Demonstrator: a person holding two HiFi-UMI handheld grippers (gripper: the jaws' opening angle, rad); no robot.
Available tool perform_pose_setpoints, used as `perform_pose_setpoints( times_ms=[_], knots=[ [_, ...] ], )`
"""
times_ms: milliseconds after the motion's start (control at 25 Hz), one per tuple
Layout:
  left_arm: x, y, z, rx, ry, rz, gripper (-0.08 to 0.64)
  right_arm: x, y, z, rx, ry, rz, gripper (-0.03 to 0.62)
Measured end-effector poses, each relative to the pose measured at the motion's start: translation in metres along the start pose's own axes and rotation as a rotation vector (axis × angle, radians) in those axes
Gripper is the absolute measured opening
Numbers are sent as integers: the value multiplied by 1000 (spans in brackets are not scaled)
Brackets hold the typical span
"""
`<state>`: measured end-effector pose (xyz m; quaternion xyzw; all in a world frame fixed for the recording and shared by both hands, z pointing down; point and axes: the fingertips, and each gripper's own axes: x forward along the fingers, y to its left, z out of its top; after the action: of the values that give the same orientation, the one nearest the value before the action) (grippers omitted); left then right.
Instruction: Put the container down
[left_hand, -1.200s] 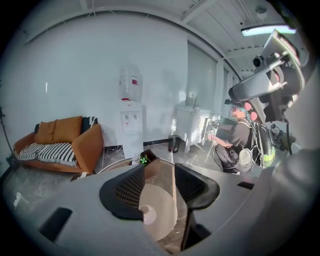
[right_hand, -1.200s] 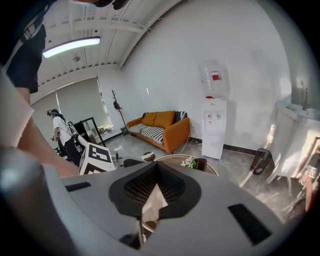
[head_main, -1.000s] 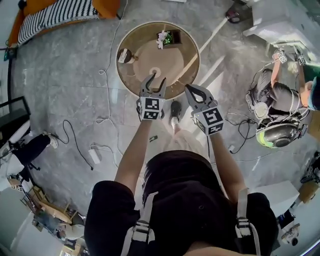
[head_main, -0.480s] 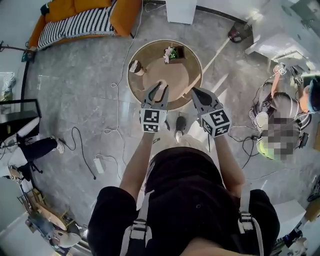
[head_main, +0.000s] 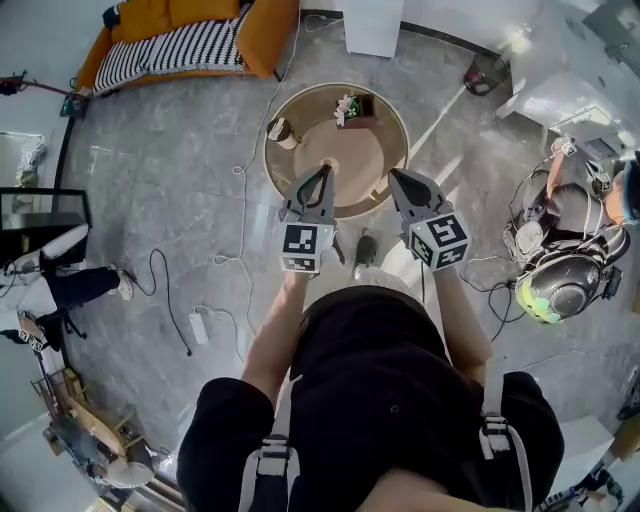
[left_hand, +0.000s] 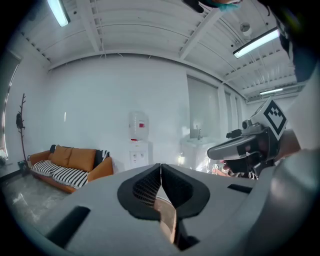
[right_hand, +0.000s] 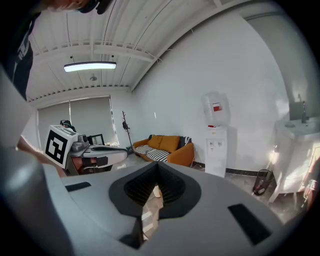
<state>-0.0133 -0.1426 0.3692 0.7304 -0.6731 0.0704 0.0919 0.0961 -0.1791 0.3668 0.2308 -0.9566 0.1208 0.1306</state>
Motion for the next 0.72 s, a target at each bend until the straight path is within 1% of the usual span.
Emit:
perform_pose_setpoints(
  times_ms=[120,280,440,560,720],
  knots=[
    [-4,0,7,1,-9,3,20,-2,1,3,-6,-7,4,5],
    [-15,-3,13,-30,-20,0,20,-5,6,7,-6,-15,8,4],
    [-30,-5,15,-36,-32,-8,20,-8,14,9,-7,-24,7,5],
    [-46,-6,7,-40,-35,-12,20,-14,26,7,-15,-28,5,5],
    [-71,-9,-9,-22,-32,-20,20,-28,48,-1,-26,-38,-6,4]
  ],
)
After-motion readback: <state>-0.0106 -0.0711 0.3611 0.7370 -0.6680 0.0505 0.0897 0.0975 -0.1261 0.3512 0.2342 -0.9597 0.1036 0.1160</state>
